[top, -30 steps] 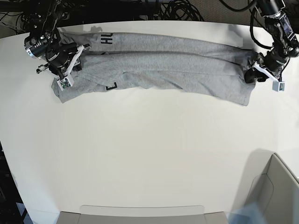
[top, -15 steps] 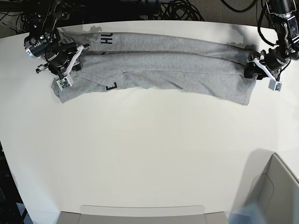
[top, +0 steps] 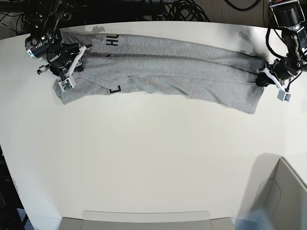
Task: Fold the T-shirt properly
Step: 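Move the left gripper inward and grasp the strip's end near the middle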
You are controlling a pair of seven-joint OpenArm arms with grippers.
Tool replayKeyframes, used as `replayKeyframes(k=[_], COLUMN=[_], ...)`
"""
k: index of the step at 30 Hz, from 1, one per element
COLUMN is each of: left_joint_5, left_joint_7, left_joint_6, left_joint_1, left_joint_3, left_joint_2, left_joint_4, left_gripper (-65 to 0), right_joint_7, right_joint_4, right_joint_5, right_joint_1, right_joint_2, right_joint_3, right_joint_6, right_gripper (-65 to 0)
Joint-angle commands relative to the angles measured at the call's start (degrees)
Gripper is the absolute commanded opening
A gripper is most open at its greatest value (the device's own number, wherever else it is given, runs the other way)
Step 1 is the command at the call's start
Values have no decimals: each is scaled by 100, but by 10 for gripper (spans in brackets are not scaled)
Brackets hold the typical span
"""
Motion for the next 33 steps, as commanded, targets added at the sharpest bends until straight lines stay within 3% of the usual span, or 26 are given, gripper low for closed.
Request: replayKeyframes(k=[1, 5, 9, 15, 19, 24, 28, 33], left_joint_5=[1031, 1039, 1039, 1031, 1031, 1039, 1004, 1031], left_joint_7=[759, 1111, 1225, 1840, 2456, 2478, 2478, 2478], left_joint_6=[414, 414, 414, 414, 414, 414, 414, 414], left_joint_1=[15, -345, -679, -688, -688, -600, -2, 464], left_joint_3=[-178, -732, -794, -925, -1347, -1497, -1409, -609], left_joint_2=[-4, -189, -312, -329, -13, 356, 769, 1262], left_joint_4=[-163, -163, -84, 1314, 2229, 3538, 4426, 5235], left_gripper=[-650, -650, -650, -650, -650, -650, -650, -650], right_joint_7=[70, 79, 88, 88, 96, 96, 88, 96], right_joint_4=[107, 107, 107, 107, 107, 107, 107, 98], right_joint_5=[15, 15, 24, 24, 24, 24, 41, 33], right_joint_1=[28, 28, 28, 37, 46, 63, 72, 81], right_joint_2=[36, 36, 27, 27, 27, 27, 27, 27], right_joint_3=[13, 13, -4, -4, -4, -13, -13, -13], right_joint_6=[49, 49, 49, 49, 49, 49, 49, 49], right_gripper=[-480, -480, -480, -480, -480, -480, -480, -480])
